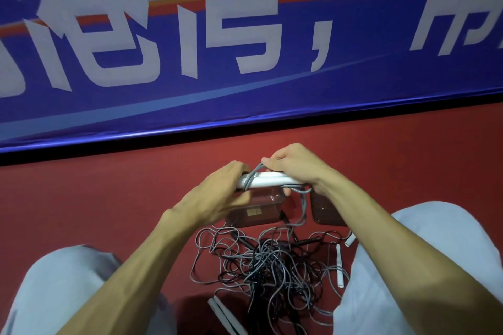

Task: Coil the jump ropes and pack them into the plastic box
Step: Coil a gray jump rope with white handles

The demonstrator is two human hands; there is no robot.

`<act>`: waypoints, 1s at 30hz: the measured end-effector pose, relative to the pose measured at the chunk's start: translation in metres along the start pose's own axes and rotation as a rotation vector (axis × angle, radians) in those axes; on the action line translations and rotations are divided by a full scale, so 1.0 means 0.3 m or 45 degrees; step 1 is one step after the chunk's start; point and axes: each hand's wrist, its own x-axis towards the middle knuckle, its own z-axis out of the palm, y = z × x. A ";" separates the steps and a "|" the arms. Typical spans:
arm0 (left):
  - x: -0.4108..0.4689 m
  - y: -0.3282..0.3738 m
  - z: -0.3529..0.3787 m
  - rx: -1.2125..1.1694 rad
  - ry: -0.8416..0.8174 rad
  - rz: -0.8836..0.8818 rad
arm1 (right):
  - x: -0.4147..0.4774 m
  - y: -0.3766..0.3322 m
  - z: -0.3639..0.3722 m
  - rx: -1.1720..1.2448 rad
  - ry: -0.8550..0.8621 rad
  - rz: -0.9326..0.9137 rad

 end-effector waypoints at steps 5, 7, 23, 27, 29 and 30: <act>-0.007 -0.016 -0.047 -0.452 -0.024 -0.036 | -0.002 -0.003 -0.068 0.699 -0.270 0.170; -0.007 -0.012 -0.065 -0.759 0.044 -0.080 | 0.000 -0.008 -0.077 1.034 -0.250 0.118; 0.027 -0.047 -0.050 -1.252 0.435 -0.447 | -0.015 -0.011 0.016 -0.495 -0.453 -0.081; 0.026 -0.077 -0.030 -0.751 0.363 -0.407 | -0.031 -0.018 0.005 -0.946 -0.424 -0.292; 0.025 -0.085 -0.013 -0.437 0.240 -0.437 | -0.038 -0.021 0.008 -1.028 -0.436 -0.424; 0.025 -0.089 -0.006 -0.317 0.171 -0.451 | -0.038 -0.018 0.011 -1.054 -0.415 -0.483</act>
